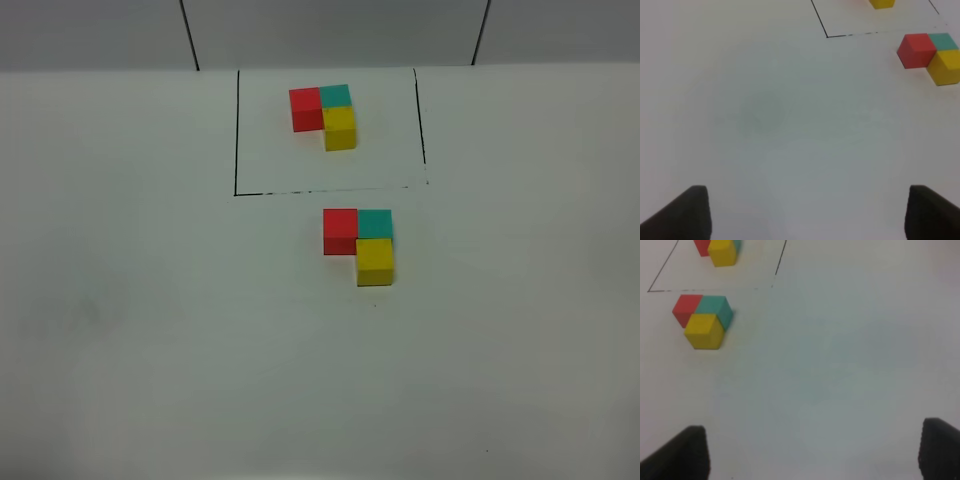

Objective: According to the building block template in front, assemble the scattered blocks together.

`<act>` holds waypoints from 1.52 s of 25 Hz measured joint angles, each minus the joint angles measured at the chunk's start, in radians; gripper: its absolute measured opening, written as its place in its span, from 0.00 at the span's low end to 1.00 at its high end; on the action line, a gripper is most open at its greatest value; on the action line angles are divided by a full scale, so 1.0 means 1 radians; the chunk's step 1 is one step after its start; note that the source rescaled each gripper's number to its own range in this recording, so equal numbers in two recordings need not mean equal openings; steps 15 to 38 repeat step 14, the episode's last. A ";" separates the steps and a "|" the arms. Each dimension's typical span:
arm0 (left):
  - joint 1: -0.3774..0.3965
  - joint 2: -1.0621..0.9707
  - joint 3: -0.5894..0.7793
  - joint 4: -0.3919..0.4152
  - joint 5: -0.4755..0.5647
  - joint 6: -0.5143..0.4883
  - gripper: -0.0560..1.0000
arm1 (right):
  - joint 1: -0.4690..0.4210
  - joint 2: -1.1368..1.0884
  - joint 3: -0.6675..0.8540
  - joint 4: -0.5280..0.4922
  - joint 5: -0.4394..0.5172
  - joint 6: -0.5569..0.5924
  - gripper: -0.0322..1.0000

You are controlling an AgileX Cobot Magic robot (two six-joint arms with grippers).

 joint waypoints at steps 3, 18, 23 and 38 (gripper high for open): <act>0.000 0.000 0.000 0.000 0.000 0.000 0.76 | 0.000 0.000 0.000 0.000 0.000 0.000 0.72; 0.000 0.000 0.000 0.000 0.000 0.002 0.76 | 0.000 0.000 0.000 0.000 0.000 0.000 0.72; 0.000 0.000 0.000 0.000 0.000 0.002 0.76 | 0.000 0.000 0.000 0.000 0.000 0.000 0.72; 0.000 0.000 0.000 0.000 0.000 0.002 0.76 | 0.000 0.000 0.000 0.000 0.000 0.000 0.72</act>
